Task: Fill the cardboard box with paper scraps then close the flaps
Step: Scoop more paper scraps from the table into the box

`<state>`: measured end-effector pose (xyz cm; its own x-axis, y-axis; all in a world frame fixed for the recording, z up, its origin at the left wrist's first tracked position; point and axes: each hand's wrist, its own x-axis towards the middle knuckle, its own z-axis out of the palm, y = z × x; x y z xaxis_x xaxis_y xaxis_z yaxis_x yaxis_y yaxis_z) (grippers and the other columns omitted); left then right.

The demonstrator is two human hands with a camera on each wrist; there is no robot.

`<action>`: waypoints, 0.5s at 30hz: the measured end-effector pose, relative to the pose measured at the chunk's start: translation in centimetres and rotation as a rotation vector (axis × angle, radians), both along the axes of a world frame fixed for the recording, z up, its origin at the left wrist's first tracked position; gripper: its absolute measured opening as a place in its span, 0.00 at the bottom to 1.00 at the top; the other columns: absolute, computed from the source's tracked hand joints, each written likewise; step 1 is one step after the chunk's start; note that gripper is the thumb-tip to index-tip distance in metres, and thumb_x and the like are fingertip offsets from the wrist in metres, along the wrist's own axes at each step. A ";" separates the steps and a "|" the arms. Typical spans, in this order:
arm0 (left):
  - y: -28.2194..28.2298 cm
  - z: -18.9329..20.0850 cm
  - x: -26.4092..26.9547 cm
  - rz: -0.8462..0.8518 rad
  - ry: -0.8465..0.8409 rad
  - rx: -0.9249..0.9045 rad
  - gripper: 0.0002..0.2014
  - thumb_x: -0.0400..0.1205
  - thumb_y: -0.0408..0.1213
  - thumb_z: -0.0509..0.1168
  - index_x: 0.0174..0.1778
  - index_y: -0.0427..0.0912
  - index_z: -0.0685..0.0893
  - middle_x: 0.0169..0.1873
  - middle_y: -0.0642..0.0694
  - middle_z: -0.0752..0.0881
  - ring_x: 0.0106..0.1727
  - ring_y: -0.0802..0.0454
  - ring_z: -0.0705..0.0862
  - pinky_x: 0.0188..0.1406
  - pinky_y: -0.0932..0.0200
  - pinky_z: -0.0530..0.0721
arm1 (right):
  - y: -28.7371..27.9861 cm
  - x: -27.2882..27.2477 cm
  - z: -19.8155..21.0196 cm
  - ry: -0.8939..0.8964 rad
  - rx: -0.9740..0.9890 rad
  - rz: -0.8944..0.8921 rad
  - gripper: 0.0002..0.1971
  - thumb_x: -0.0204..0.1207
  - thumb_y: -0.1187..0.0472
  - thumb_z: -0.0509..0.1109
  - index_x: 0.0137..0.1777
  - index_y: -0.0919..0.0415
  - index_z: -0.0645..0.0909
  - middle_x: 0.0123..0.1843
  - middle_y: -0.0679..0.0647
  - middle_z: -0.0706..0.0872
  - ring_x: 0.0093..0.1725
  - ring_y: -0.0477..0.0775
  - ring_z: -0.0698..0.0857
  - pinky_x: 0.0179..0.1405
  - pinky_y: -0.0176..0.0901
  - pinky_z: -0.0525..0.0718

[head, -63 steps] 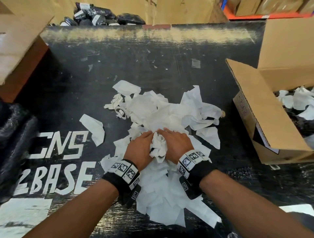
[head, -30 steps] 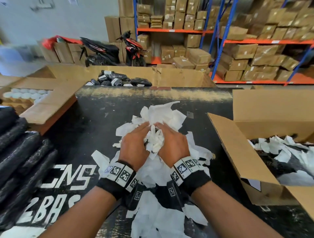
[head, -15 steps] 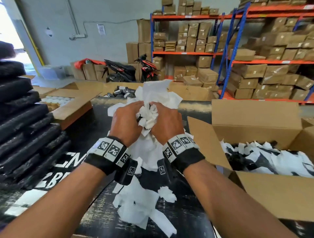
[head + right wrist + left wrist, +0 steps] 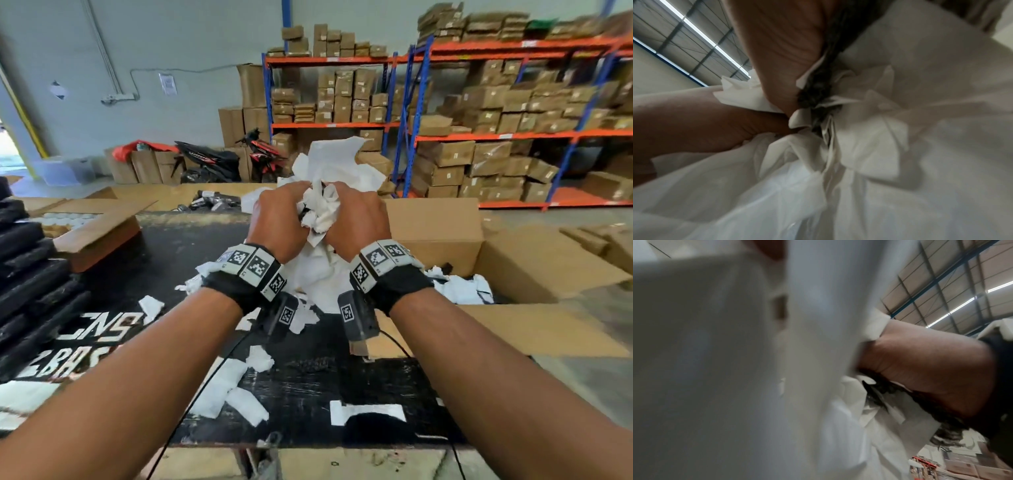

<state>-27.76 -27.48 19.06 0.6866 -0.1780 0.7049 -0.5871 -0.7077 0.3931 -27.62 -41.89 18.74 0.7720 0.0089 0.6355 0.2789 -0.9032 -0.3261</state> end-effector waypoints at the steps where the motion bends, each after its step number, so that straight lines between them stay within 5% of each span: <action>1: -1.5 0.0 0.2 -0.026 -0.002 0.000 0.09 0.76 0.35 0.70 0.50 0.50 0.91 0.45 0.47 0.93 0.48 0.45 0.90 0.45 0.55 0.83 | -1.4 -0.1 0.0 -0.004 0.000 -0.024 0.13 0.72 0.57 0.70 0.56 0.51 0.82 0.46 0.57 0.91 0.48 0.69 0.87 0.43 0.48 0.77; 4: -6.0 0.0 1.2 -0.112 -0.013 0.003 0.05 0.75 0.37 0.69 0.44 0.50 0.88 0.41 0.46 0.92 0.45 0.43 0.89 0.42 0.56 0.78 | -6.0 -0.2 0.2 -0.007 -0.003 -0.090 0.14 0.72 0.57 0.71 0.58 0.52 0.83 0.47 0.58 0.91 0.50 0.68 0.87 0.47 0.50 0.81; 8: -11.5 -0.3 3.3 -0.200 -0.008 -0.025 0.09 0.74 0.41 0.68 0.48 0.50 0.90 0.44 0.48 0.93 0.46 0.43 0.90 0.45 0.47 0.86 | -11.3 0.6 0.4 0.020 -0.026 -0.151 0.13 0.72 0.54 0.71 0.56 0.53 0.82 0.46 0.58 0.91 0.48 0.69 0.87 0.46 0.52 0.83; 15: -19.9 -1.3 8.7 -0.259 -0.016 -0.019 0.08 0.72 0.37 0.66 0.45 0.45 0.88 0.38 0.48 0.91 0.41 0.42 0.87 0.40 0.49 0.83 | -19.6 3.5 0.6 0.013 -0.089 -0.202 0.15 0.75 0.53 0.72 0.59 0.58 0.84 0.49 0.61 0.91 0.50 0.68 0.88 0.49 0.51 0.83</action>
<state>-19.02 -47.40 17.78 0.6082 -0.3334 0.7203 -0.7543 -0.5254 0.3937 -24.15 -61.51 19.39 0.7721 -0.0914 0.6289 0.0856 -0.9656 -0.2455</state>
